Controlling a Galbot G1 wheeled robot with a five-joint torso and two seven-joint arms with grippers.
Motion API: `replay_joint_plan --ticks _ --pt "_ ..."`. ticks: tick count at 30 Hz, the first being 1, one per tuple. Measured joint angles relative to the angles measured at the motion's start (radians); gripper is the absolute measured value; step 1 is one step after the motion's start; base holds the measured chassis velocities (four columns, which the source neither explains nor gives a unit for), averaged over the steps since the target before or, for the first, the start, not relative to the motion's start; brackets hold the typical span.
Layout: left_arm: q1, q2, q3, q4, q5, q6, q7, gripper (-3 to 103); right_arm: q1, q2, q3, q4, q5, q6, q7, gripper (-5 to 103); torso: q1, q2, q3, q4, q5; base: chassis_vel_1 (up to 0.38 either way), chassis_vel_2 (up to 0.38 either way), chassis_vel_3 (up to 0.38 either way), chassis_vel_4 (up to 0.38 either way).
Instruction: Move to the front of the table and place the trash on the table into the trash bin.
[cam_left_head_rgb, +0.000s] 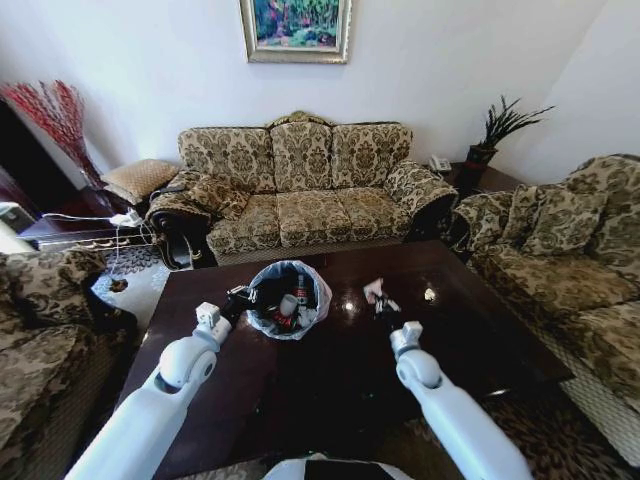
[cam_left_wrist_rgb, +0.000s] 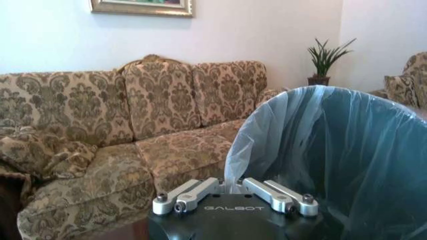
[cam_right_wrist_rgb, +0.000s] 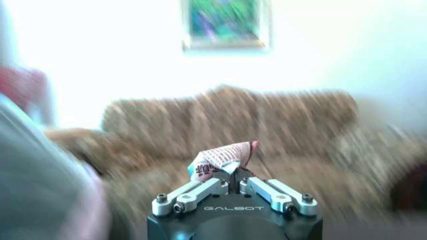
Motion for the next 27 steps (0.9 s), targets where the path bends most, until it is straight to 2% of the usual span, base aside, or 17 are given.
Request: replay_joint_plan --ticks 3,4,6,8,13,16,21,24,27 --pt "-0.007 -0.001 0.02 0.004 0.008 0.0 0.0 0 0.063 -0.15 -0.056 0.179 0.087 -0.065 0.0 1 0.0 0.0 0.0 0.0003 -0.0001 0.0 0.0 0.0 0.0" --pt "-0.007 -0.001 0.02 0.004 0.008 0.0 0.0 0 0.063 -0.15 -0.056 0.179 0.087 -0.065 0.0 1 0.0 0.0 0.0 0.0003 -0.0001 0.0 0.0 0.0 0.0" --pt "-0.014 0.002 0.035 0.008 0.015 0.006 0.0 0 0.116 -0.248 -0.094 0.249 0.147 -0.092 -0.049 0 0.0 0.0 0.0 -0.0001 -0.0003 0.0 0.0 0.0 0.0" --pt "-0.022 0.007 0.047 0.012 0.018 0.01 -0.001 0 0.129 -0.292 -0.11 0.298 0.188 -0.109 -0.081 0 0.0 0.0 0.0 0.0001 0.0003 0.0 0.0 0.0 0.0" --pt "-0.028 0.025 0.063 0.012 -0.006 0.021 0.0 0 0.131 -0.335 -0.141 0.375 0.239 -0.139 -0.122 0 0.0 0.0 0.0 -0.0002 -0.0002 0.0 0.0 0.0 0.0" --pt "-0.035 0.035 0.071 0.008 -0.027 0.03 0.006 0 0.138 -0.353 -0.198 0.414 0.259 -0.151 -0.172 0 0.0 0.0 0.0 0.0 -0.0002 0.0 0.0 0.0 0.0" --pt "-0.037 0.035 0.078 -0.005 -0.035 0.036 0.008 0 0.182 -0.351 -0.281 0.386 0.262 -0.141 -0.201 0 0.0 0.0 0.0 -0.0001 -0.0002 0.0 0.0 0.0 0.0" --pt "-0.029 0.032 0.081 -0.032 -0.047 0.049 0.009 0 0.265 -0.325 -0.369 0.349 0.263 -0.146 -0.201 -3 0.0 0.0 0.0 0.0 -0.0001 0.0 0.0 0.0 0.0" --pt "-0.025 0.032 0.079 -0.041 -0.048 0.051 0.01 0 0.308 -0.308 -0.396 0.329 0.264 -0.159 -0.197 -3 0.0 0.0 0.0 0.0003 -0.0001 0.0 0.0 0.0 0.0"
